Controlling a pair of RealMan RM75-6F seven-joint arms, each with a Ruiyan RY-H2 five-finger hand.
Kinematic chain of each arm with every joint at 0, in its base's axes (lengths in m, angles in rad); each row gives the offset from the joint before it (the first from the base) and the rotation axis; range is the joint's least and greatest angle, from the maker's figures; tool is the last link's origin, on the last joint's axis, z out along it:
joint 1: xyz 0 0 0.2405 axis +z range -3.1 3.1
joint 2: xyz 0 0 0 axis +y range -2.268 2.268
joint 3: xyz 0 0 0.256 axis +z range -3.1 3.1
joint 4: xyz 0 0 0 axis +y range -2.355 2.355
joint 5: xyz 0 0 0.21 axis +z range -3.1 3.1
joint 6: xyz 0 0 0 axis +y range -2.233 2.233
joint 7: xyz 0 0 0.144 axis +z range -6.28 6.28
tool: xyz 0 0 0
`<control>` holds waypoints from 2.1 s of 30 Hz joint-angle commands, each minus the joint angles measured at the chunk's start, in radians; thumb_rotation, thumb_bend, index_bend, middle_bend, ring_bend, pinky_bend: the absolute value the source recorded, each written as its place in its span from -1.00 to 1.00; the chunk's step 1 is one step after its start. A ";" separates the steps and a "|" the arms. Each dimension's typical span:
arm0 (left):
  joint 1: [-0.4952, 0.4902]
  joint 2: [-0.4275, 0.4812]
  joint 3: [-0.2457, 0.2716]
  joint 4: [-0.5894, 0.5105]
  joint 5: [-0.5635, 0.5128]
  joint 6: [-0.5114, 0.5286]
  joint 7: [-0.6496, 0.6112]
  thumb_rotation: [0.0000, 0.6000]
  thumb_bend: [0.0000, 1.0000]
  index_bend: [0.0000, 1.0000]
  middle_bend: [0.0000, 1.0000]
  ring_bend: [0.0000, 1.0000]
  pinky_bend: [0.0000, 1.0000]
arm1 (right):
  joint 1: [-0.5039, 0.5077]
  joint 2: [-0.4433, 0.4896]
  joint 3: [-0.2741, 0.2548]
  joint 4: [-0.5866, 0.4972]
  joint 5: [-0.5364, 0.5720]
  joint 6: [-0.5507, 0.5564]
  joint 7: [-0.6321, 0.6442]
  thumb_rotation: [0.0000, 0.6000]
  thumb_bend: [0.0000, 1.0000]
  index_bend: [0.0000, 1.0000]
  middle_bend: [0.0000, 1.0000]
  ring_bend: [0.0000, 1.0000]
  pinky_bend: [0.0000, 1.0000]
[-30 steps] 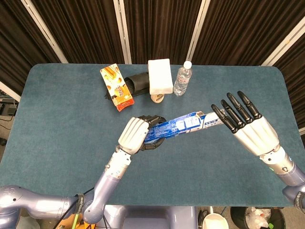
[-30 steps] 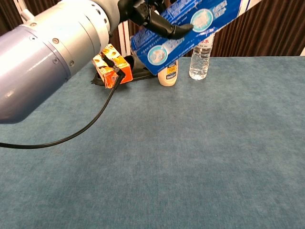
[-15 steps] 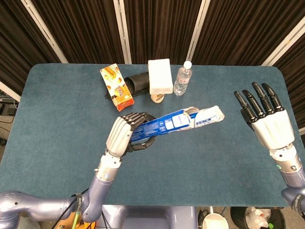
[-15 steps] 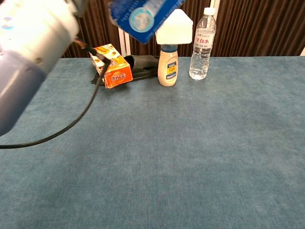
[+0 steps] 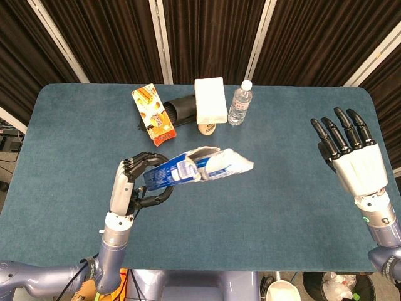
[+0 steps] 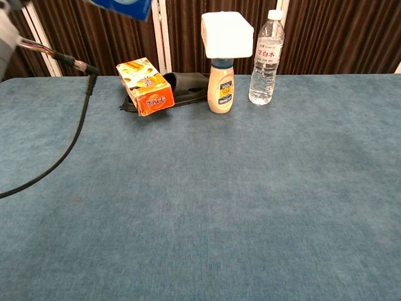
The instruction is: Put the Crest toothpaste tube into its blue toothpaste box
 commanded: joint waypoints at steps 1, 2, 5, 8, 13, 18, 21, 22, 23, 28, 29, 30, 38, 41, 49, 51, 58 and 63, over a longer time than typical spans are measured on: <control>0.007 -0.005 0.001 0.035 0.049 0.044 -0.050 1.00 -0.08 -0.35 -0.10 -0.13 0.08 | 0.000 -0.002 0.001 -0.007 -0.001 -0.001 -0.004 1.00 -0.13 -0.64 -0.30 -0.66 -0.51; 0.007 -0.010 -0.001 0.042 0.060 0.056 -0.064 1.00 -0.08 -0.36 -0.12 -0.14 0.08 | 0.000 -0.002 0.001 -0.011 0.000 -0.002 -0.007 1.00 -0.13 -0.64 -0.30 -0.66 -0.51; 0.007 -0.021 -0.006 0.054 0.069 0.074 -0.089 1.00 -0.08 -0.38 -0.14 -0.16 0.08 | -0.001 -0.001 0.001 -0.015 -0.001 -0.003 -0.010 1.00 -0.13 -0.64 -0.30 -0.66 -0.51; 0.008 -0.033 -0.011 0.063 0.074 0.090 -0.114 1.00 -0.08 -0.38 -0.15 -0.17 0.08 | -0.002 0.003 0.002 -0.018 -0.001 -0.004 -0.010 1.00 -0.13 -0.64 -0.30 -0.66 -0.51; 0.011 -0.057 -0.029 0.070 0.073 0.120 -0.149 1.00 -0.08 -0.39 -0.16 -0.19 0.07 | -0.005 0.009 0.002 -0.018 0.000 -0.006 -0.006 1.00 -0.13 -0.64 -0.30 -0.66 -0.51; 0.009 -0.070 -0.038 0.061 0.074 0.127 -0.153 1.00 -0.08 -0.39 -0.18 -0.20 0.07 | -0.008 0.011 -0.001 -0.015 -0.001 -0.010 0.000 1.00 -0.13 -0.64 -0.30 -0.66 -0.51; 0.007 -0.072 -0.038 0.064 0.087 0.129 -0.144 1.00 -0.11 -0.44 -0.23 -0.23 0.04 | -0.008 0.010 0.000 -0.015 -0.001 -0.008 0.002 1.00 -0.13 -0.64 -0.30 -0.66 -0.51; 0.007 -0.072 -0.037 0.063 0.087 0.128 -0.144 1.00 -0.12 -0.45 -0.24 -0.24 0.03 | -0.008 0.009 0.000 -0.016 -0.001 -0.009 0.002 1.00 -0.13 -0.64 -0.30 -0.66 -0.51; 0.008 -0.073 -0.035 0.063 0.086 0.126 -0.145 1.00 -0.12 -0.46 -0.25 -0.25 0.02 | -0.008 0.009 0.000 -0.016 -0.001 -0.010 0.002 1.00 -0.13 -0.64 -0.30 -0.66 -0.51; 0.011 -0.075 -0.026 0.073 0.086 0.119 -0.141 1.00 -0.10 -0.47 -0.24 -0.26 0.02 | -0.009 0.009 -0.001 -0.015 -0.003 -0.012 0.002 1.00 -0.13 -0.64 -0.30 -0.66 -0.51; 0.012 -0.076 -0.026 0.073 0.085 0.117 -0.141 1.00 -0.09 -0.47 -0.23 -0.25 0.02 | -0.009 0.009 -0.002 -0.016 -0.003 -0.012 0.003 1.00 -0.13 -0.64 -0.30 -0.66 -0.51; 0.012 -0.076 -0.026 0.073 0.085 0.117 -0.141 1.00 -0.05 -0.44 -0.17 -0.20 0.05 | -0.010 0.009 -0.002 -0.017 -0.003 -0.012 0.003 1.00 -0.13 -0.64 -0.30 -0.66 -0.51; 0.020 -0.067 -0.019 0.080 0.081 0.107 -0.133 1.00 0.27 -0.01 0.30 0.25 0.39 | -0.011 0.009 -0.005 -0.022 -0.010 -0.013 0.000 1.00 -0.13 -0.64 -0.30 -0.66 -0.51; 0.026 -0.050 -0.008 0.086 0.073 0.087 -0.124 1.00 0.26 -0.04 0.26 0.23 0.38 | -0.014 0.010 -0.007 -0.026 -0.012 -0.013 0.000 1.00 -0.13 -0.64 -0.30 -0.66 -0.51; 0.058 0.043 0.061 0.138 0.051 -0.004 -0.067 1.00 0.22 -0.04 0.22 0.20 0.35 | -0.017 0.019 -0.007 -0.044 -0.016 -0.010 0.003 1.00 -0.13 -0.64 -0.30 -0.66 -0.51; 0.069 0.067 0.087 0.159 0.045 -0.030 -0.052 1.00 0.22 -0.04 0.23 0.20 0.35 | -0.017 0.022 -0.005 -0.054 -0.017 -0.008 0.003 1.00 -0.13 -0.64 -0.30 -0.66 -0.51; 0.130 0.121 0.203 0.244 -0.022 -0.160 0.025 1.00 0.21 -0.04 0.23 0.20 0.34 | -0.017 0.037 0.000 -0.102 -0.026 -0.008 -0.013 1.00 -0.13 -0.64 -0.30 -0.66 -0.51; 0.153 0.123 0.249 0.265 -0.082 -0.266 0.114 1.00 0.19 -0.07 0.21 0.19 0.33 | -0.019 0.046 -0.003 -0.136 -0.042 -0.006 -0.027 1.00 -0.13 -0.64 -0.30 -0.66 -0.51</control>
